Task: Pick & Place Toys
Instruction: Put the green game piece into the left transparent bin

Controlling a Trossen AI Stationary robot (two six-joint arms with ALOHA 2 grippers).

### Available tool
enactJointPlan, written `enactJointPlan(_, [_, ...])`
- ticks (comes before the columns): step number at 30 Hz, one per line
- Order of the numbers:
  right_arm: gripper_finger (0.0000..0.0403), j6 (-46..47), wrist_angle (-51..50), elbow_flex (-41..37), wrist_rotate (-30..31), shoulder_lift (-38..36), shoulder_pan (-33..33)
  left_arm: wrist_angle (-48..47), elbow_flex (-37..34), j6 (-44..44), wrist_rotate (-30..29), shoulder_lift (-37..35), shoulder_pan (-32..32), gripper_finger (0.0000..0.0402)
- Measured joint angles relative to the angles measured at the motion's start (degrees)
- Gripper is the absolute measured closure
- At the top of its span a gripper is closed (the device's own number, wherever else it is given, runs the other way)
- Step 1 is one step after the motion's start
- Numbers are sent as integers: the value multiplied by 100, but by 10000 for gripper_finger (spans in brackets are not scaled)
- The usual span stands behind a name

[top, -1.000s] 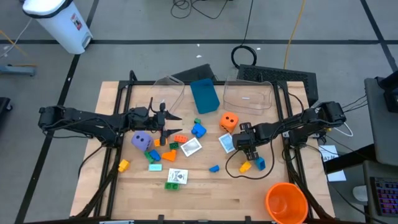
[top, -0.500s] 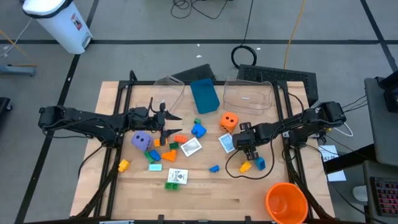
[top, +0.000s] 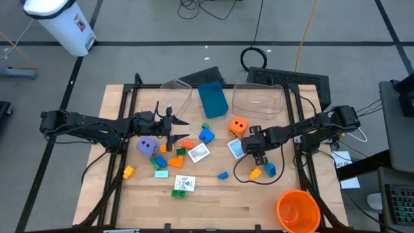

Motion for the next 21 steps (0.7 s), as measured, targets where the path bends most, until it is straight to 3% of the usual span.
enactJointPlan(16, [248, 317, 1434, 54, -71, -1227, -4, 33, 0, 12, -142, 0, 39, 172])
enactJointPlan(21, [268, 376, 1266, 58, -122, -1571, -4, 35, 0, 63, -144, 0, 39, 172])
